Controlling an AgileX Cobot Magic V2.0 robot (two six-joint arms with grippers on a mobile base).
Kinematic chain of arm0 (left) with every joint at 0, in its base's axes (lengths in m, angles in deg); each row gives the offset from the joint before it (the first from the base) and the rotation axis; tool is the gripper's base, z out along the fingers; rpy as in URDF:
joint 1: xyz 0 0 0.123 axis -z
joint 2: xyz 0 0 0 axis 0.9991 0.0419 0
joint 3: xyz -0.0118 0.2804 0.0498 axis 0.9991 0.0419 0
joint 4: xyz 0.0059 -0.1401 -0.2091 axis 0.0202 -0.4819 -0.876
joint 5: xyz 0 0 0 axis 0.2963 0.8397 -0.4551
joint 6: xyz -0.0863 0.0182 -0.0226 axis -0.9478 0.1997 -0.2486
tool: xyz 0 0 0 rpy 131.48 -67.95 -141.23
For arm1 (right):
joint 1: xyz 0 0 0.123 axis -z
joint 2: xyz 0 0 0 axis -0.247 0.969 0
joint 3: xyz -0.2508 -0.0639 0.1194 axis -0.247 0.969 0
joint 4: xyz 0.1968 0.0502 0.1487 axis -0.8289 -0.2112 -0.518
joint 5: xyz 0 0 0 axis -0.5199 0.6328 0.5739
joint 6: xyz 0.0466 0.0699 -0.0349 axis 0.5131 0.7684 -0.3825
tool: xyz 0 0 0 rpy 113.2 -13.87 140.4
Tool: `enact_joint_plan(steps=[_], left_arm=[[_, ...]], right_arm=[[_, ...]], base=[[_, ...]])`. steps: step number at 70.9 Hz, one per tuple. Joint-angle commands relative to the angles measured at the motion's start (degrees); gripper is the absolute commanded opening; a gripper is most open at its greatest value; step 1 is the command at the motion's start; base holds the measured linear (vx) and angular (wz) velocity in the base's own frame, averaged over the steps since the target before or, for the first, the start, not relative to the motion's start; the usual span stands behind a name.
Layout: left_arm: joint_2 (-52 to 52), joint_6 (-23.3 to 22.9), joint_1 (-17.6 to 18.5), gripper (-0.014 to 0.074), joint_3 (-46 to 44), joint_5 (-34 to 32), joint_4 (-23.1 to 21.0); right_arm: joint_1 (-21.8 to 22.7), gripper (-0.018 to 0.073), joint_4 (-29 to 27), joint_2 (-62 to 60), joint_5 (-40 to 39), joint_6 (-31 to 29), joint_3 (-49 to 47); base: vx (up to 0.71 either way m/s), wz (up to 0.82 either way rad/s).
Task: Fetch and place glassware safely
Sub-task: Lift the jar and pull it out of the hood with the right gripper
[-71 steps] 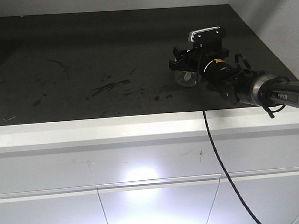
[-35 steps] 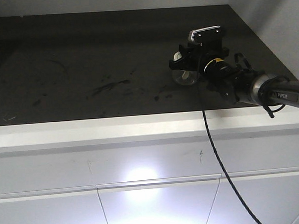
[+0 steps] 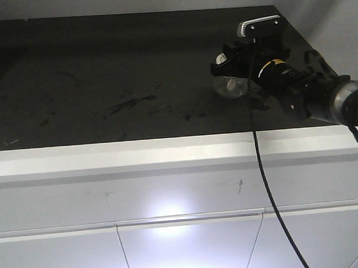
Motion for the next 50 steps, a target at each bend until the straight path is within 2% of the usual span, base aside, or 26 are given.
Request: enact_joint_plan(steps=[1, 14, 21, 50], left_arm=[[0.5, -0.4, 0.3, -0.0007, -1.5, -4.9, -0.3], [0.5, -0.4, 0.3, -0.0007, -1.5, -5.1, -0.3], [0.5, -0.4, 0.3, -0.0007, -1.5, -5.3, -0.3], [0.5, -0.4, 0.3, -0.0007, -1.5, -5.3, -0.3]], right_arm=[[0.1, -0.0006, 1.9, -7.7, -8.4, -0.2, 2.9], [-0.8, -0.0003, 4.7, -17.7, -9.6, 1.3, 12.9], [-3.3, -0.0003, 5.3, -22.8, -9.7, 1.1, 17.9], [-20.4, -0.0003, 5.2, -35.2, -9.7, 1.3, 32.1]], base=[[0.0, 0.0], [0.0, 0.0], [0.0, 0.0], [0.0, 0.0]])
